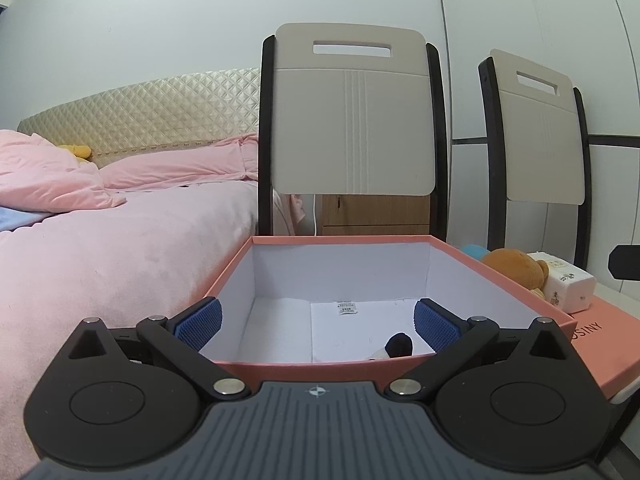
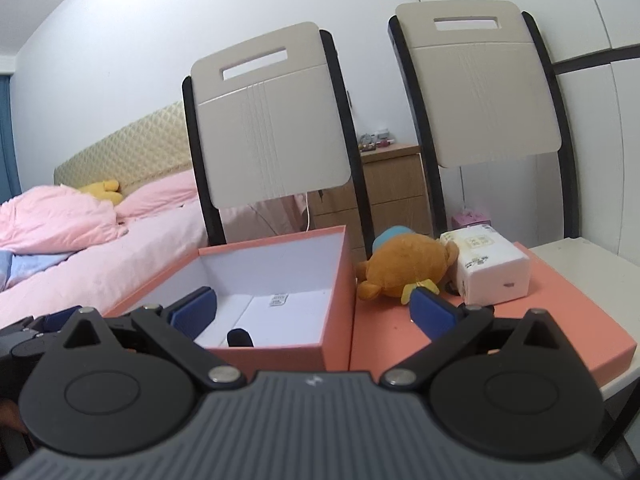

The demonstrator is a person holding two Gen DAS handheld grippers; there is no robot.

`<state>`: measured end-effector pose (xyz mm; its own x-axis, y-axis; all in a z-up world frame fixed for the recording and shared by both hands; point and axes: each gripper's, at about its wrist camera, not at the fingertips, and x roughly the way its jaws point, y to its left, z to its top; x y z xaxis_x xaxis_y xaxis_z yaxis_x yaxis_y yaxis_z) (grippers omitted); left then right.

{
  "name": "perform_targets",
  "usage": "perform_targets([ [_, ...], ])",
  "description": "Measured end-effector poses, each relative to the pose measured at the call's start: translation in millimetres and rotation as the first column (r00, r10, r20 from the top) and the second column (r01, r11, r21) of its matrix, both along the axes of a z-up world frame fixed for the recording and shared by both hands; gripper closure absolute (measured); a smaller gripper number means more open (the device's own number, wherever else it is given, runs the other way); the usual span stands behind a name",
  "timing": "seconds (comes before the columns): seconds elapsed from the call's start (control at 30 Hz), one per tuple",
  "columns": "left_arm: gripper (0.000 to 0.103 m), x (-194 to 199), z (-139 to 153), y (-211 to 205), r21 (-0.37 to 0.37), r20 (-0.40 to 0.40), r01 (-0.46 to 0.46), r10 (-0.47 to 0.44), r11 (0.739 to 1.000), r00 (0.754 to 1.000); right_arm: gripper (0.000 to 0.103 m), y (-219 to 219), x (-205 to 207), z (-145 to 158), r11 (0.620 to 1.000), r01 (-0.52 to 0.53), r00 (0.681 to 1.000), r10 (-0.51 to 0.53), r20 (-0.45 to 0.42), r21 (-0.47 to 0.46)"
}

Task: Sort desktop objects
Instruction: 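Hold the left gripper over the box while the right gripper reaches toward the tissue pack, then close the right gripper on the white tissue pack and lift it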

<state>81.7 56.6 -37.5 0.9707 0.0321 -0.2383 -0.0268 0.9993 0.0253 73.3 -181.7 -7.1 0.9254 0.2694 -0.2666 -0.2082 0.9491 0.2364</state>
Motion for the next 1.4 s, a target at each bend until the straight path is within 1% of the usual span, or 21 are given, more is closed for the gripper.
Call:
perform_targets([
  [0.2, 0.0, -0.3, 0.5, -0.2, -0.002, 0.0, 0.005, -0.005, 1.0, 1.0, 0.0, -4.1, 12.2, 9.8, 1.0, 0.003, 1.0, -0.003, -0.005, -0.01],
  [0.47, 0.0, 1.0, 0.6, 1.5, -0.005, -0.003, 0.003, -0.003, 1.0, 1.0, 0.0, -12.2, 52.8, 27.8, 0.999, 0.0, 1.0, -0.001, -0.018, -0.037],
  [0.63, 0.0, 1.8, 0.0, 1.2, -0.006, -0.011, 0.01, -0.01, 1.0, 1.0, 0.0, -27.3, 91.7, 27.7, 0.992, 0.067, 0.998, -0.066, 0.007, -0.104],
  [0.7, 0.0, 2.0, -0.2, 0.4, -0.004, -0.011, 0.012, -0.012, 1.0, 1.0, 0.0, -39.2, 114.8, 23.2, 0.987, 0.105, 0.994, -0.106, 0.002, -0.124],
  [0.8, 0.0, 2.1, -0.9, -0.1, -0.003, -0.014, 0.016, -0.016, 1.0, 1.0, 0.0, -62.2, 155.4, 8.3, 0.983, 0.135, 0.987, -0.145, -0.074, -0.121],
  [0.87, 0.0, 2.2, -1.5, -0.3, -0.001, -0.015, 0.017, -0.017, 1.0, 1.0, 0.0, -76.7, 178.9, -5.2, 0.976, 0.179, 0.972, -0.195, -0.128, -0.128],
  [1.0, 0.0, 3.2, -3.2, 0.4, -0.003, -0.021, 0.018, -0.018, 1.0, 1.0, 0.0, -100.5, 212.1, -29.9, 0.956, 0.21, 0.948, -0.25, -0.197, -0.204],
  [1.07, 0.0, 4.2, -3.6, 0.9, -0.006, -0.026, 0.019, -0.019, 1.0, 0.999, 0.0, -111.4, 219.5, -40.0, 0.959, 0.19, 0.943, -0.238, -0.233, -0.211],
  [1.13, 0.0, 4.8, -3.1, 1.1, -0.01, -0.031, 0.02, -0.02, 1.0, 0.999, 0.0, -116.8, 224.0, -48.2, 0.964, 0.151, 0.945, -0.206, -0.256, -0.218],
  [1.2, 0.0, 4.8, -2.6, 0.8, -0.015, -0.029, 0.031, -0.031, 0.999, 0.999, 0.0, -115.8, 226.8, -54.9, 0.954, 0.122, 0.946, -0.195, -0.259, -0.272],
  [1.27, 0.0, 5.4, -3.6, 1.0, -0.018, -0.031, 0.038, -0.039, 0.999, 0.999, 0.0, -112.5, 228.0, -62.0, 0.931, 0.113, 0.949, -0.205, -0.238, -0.348],
  [1.33, 0.0, 6.7, -5.0, 1.3, -0.014, -0.035, 0.038, -0.039, 0.999, 0.999, 0.0, -113.5, 232.8, -68.5, 0.925, 0.09, 0.946, -0.194, -0.258, -0.369],
  [1.4, 0.0, 7.1, -5.9, 1.9, -0.013, -0.035, 0.035, -0.036, 0.999, 0.999, 0.0, -116.5, 237.8, -71.2, 0.933, 0.078, 0.948, -0.179, -0.263, -0.352],
])
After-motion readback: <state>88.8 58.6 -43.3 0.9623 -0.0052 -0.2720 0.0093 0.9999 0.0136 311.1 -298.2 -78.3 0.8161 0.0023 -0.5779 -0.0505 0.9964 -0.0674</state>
